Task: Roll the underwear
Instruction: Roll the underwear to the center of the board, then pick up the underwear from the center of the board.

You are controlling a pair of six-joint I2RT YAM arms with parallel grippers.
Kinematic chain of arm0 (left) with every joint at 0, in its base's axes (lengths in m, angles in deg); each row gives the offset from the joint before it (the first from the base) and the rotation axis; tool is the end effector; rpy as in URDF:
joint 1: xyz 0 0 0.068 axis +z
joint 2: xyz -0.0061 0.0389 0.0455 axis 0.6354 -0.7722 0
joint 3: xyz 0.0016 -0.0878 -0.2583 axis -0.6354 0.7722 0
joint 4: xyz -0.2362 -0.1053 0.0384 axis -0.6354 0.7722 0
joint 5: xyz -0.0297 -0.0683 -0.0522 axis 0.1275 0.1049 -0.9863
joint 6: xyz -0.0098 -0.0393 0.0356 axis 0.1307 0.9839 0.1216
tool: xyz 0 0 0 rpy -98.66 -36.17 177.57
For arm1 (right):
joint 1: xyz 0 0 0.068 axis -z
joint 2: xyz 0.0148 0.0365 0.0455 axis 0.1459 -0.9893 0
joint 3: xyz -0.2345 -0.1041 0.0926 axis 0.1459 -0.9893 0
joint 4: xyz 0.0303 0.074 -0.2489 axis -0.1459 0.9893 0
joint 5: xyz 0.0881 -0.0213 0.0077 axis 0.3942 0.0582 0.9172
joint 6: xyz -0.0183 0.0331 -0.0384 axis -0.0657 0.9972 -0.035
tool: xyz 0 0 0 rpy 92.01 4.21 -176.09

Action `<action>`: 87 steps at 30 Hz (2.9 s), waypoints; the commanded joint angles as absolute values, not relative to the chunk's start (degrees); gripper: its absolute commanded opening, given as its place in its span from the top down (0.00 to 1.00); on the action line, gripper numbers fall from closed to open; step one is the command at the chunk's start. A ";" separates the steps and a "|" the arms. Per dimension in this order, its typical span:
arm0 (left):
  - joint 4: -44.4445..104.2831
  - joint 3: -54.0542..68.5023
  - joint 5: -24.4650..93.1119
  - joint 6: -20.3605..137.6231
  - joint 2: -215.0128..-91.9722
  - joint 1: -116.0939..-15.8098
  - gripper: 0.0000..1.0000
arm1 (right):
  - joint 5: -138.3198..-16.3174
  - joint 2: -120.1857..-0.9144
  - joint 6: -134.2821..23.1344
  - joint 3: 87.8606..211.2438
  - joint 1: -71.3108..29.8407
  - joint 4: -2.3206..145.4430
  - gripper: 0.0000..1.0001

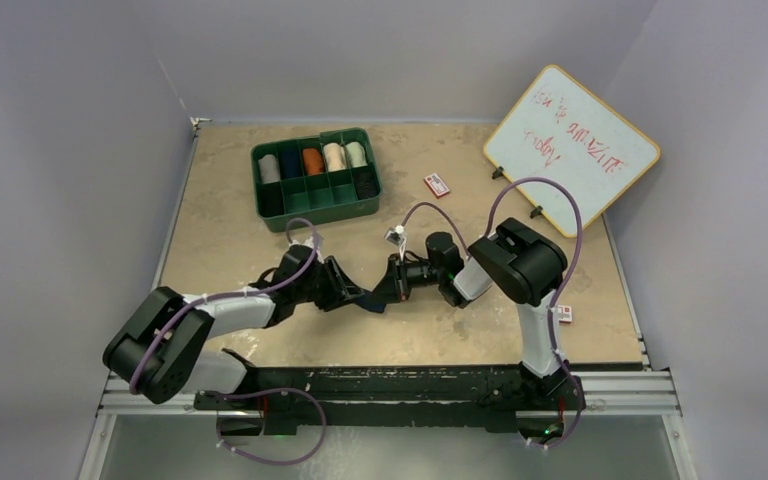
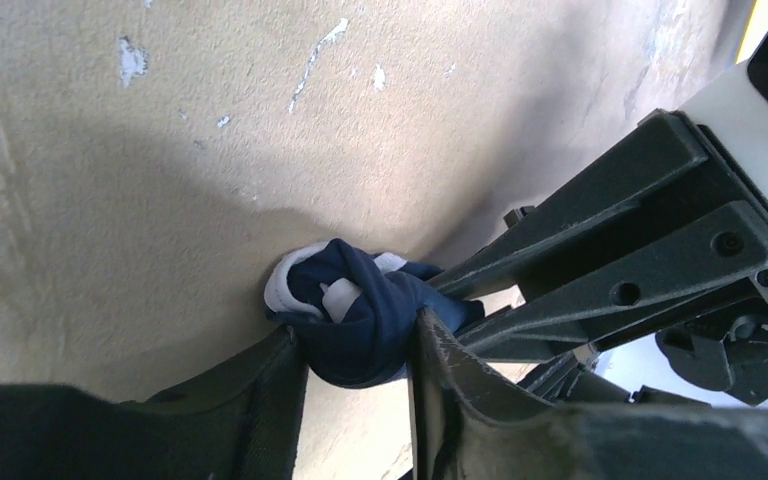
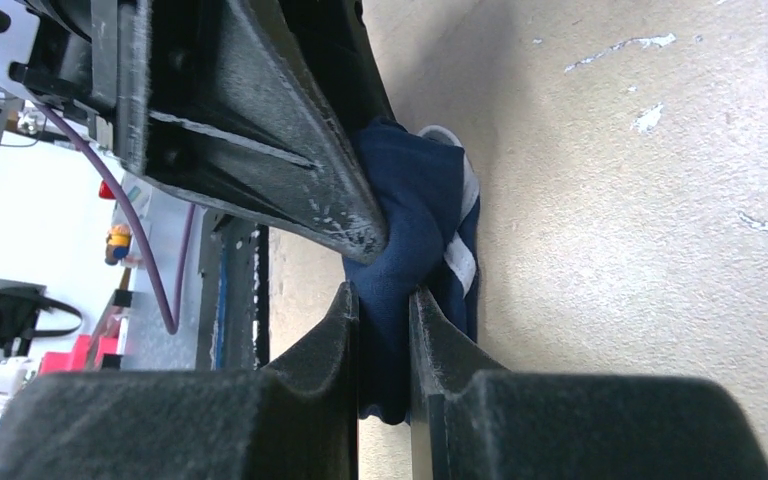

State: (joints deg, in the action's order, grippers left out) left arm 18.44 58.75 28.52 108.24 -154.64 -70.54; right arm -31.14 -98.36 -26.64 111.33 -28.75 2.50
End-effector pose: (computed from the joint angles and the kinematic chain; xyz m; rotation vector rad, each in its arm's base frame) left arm 0.1891 -0.1241 0.1279 -0.5260 2.4903 -1.0271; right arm 0.2503 0.2256 0.0898 -0.7958 1.9044 1.6857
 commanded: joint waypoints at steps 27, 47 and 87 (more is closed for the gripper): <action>41.13 44.60 38.97 100.75 -160.64 -73.51 0.80 | -71.37 -65.14 -78.98 109.82 -44.81 40.66 0.38; 41.85 45.01 35.92 101.84 -158.57 -73.41 0.65 | -81.30 -77.77 -74.20 111.40 -49.85 42.86 0.89; 49.65 35.81 37.32 99.76 -165.22 -73.37 1.00 | -67.47 -70.13 -73.41 113.42 -38.97 44.28 0.40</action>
